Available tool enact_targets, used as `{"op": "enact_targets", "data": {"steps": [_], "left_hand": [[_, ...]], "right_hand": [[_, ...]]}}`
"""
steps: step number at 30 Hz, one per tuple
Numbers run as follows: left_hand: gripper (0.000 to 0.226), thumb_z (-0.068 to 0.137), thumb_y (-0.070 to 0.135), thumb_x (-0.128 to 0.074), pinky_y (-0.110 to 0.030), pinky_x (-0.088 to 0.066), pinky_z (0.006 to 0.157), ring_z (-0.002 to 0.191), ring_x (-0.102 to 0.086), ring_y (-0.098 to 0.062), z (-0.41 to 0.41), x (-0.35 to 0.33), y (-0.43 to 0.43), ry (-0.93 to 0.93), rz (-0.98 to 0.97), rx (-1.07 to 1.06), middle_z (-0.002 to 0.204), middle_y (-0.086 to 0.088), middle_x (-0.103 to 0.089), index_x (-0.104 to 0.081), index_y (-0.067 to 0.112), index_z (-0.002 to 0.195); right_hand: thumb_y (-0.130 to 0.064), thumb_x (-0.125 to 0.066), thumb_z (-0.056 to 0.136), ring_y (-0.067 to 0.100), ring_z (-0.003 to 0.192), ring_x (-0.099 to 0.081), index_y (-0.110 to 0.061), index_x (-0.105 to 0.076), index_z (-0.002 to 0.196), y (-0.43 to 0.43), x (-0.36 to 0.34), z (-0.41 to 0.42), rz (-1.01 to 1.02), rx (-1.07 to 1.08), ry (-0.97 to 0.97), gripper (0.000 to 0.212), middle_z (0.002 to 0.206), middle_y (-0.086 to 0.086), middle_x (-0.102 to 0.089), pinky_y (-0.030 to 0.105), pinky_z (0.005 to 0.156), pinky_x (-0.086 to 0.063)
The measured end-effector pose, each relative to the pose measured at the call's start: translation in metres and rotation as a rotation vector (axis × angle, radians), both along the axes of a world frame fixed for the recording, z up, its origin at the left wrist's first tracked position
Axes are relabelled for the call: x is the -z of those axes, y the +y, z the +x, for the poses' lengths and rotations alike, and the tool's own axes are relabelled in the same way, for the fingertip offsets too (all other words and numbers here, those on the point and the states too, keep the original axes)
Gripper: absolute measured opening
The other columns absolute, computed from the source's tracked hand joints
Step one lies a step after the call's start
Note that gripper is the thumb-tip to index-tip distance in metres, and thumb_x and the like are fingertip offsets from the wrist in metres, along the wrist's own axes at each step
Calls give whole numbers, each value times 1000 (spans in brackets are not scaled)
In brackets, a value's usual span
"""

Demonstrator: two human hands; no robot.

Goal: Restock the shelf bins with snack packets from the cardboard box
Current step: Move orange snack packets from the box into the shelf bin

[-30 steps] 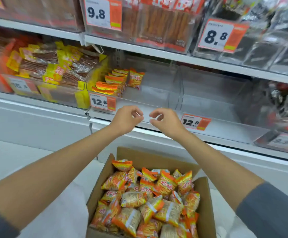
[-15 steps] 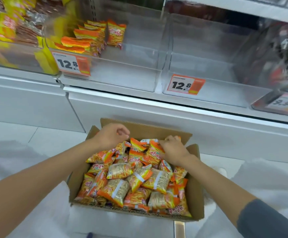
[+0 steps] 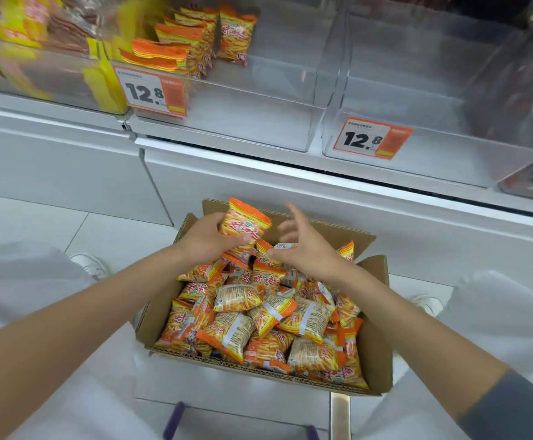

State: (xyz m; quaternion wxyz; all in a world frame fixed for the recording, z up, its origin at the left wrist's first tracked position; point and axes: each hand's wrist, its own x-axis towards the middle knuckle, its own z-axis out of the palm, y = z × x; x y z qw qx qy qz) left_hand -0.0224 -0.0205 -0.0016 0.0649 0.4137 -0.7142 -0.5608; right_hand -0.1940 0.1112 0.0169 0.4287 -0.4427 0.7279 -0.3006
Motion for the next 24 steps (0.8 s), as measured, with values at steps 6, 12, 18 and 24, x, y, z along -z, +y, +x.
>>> {"op": "enact_targets", "data": {"steps": [6, 12, 18, 24], "left_hand": [[32, 84, 35, -73, -26, -55, 78, 90, -68, -8, 20, -2, -15, 88, 23, -111, 103, 7, -70, -59, 26, 111], [43, 86, 31, -72, -27, -54, 85, 98, -66, -9, 20, -4, -10, 84, -39, 3, 110, 6, -68, -54, 22, 125], [56, 86, 57, -54, -26, -55, 83, 106, -64, -8, 9, -13, 0, 37, -11, 187, 116, 12, -62, -40, 28, 132], [52, 83, 41, -71, -16, -52, 86, 106, -62, -3, -9, -18, 19, 106, 68, 280, 118, 12, -62, -44, 31, 126]], "right_hand": [[-10, -75, 84, -5, 88, -65, -34, -16, 154, 11, 41, 23, 232, -445, -66, 94, 150, -14, -37, 17, 65, -51], [-20, -66, 93, 2, 113, -56, -19, -65, 119, 5, 40, 16, 53, -267, 61, 27, 124, -7, -62, 29, 99, -46], [-34, -56, 97, 4, 98, -63, -28, -44, 129, -1, -3, -5, -130, -10, -90, 35, 107, -7, -65, 21, 85, -48], [-32, -72, 85, 11, 87, -67, -22, -52, 110, -9, -18, 4, -312, 93, -103, 33, 95, 0, -70, 28, 80, -53]]}}
